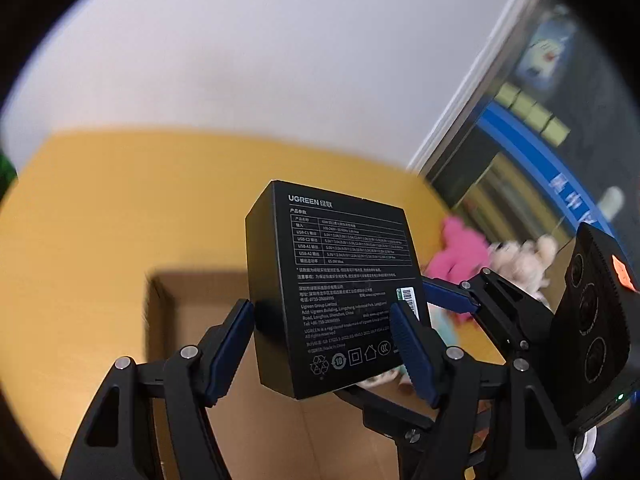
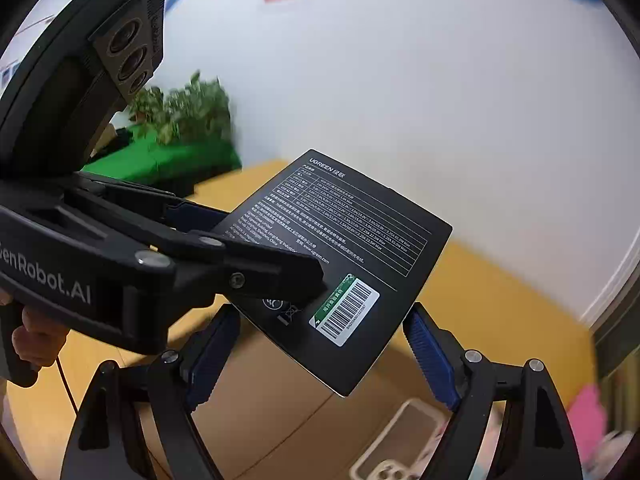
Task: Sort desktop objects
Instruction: 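Carry the black UGREEN box with the left gripper over the cardboard box, then lower the UGREEN box into the cardboard box and open the left gripper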
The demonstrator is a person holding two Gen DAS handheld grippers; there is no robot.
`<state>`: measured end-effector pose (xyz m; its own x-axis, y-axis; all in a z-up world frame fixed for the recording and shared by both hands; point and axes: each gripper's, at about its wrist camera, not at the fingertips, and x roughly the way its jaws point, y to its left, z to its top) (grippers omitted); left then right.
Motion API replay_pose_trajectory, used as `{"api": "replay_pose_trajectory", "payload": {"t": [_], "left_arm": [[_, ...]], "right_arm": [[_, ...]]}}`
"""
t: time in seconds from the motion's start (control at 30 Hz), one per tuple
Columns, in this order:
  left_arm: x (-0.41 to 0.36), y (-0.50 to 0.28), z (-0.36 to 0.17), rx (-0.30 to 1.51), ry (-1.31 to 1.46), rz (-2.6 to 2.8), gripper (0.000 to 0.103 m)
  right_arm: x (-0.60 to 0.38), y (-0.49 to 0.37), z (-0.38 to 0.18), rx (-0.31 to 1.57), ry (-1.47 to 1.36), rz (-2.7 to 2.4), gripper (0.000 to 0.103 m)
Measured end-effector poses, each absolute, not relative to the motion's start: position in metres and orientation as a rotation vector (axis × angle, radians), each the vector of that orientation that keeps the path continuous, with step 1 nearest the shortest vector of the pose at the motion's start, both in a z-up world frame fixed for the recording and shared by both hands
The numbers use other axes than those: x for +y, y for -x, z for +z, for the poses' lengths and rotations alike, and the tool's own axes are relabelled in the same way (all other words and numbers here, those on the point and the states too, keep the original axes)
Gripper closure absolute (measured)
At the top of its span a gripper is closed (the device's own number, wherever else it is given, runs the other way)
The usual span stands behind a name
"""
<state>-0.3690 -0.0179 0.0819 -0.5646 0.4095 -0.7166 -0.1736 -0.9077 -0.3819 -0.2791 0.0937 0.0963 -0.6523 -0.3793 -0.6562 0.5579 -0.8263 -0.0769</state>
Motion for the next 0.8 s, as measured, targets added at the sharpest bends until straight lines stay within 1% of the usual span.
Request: {"api": "replay_pose_trajectory", "payload": {"t": [0.1, 0.23, 0.37, 0.53, 0.63, 0.7, 0.8], "left_arm": [[-0.012, 0.388, 0.038, -0.407, 1.364, 2.433, 0.033], [-0.003, 0.408, -0.013, -0.454, 1.484, 2.369, 0.033], [0.009, 0.422, -0.040, -0.469, 1.553, 2.319, 0.033], [0.024, 0.440, -0.062, -0.467, 1.630, 2.277, 0.034], [0.026, 0.444, -0.074, -0.525, 1.634, 2.253, 0.034], [0.025, 0.443, -0.075, -0.562, 1.634, 2.259, 0.034], [0.029, 0.443, -0.074, -0.588, 1.644, 2.276, 0.034]], "right_arm": [[0.102, 0.304, 0.040, 0.330, -1.018, -2.381, 0.020], [0.116, 0.334, -0.009, 0.262, -1.139, -2.341, 0.020], [0.129, 0.346, -0.047, 0.227, -1.214, -2.317, 0.020], [0.142, 0.361, -0.075, 0.206, -1.289, -2.297, 0.020], [0.144, 0.365, -0.090, 0.232, -1.367, -2.279, 0.020], [0.145, 0.365, -0.090, 0.269, -1.384, -2.296, 0.020], [0.157, 0.359, -0.078, 0.266, -1.418, -2.329, 0.019]]}}
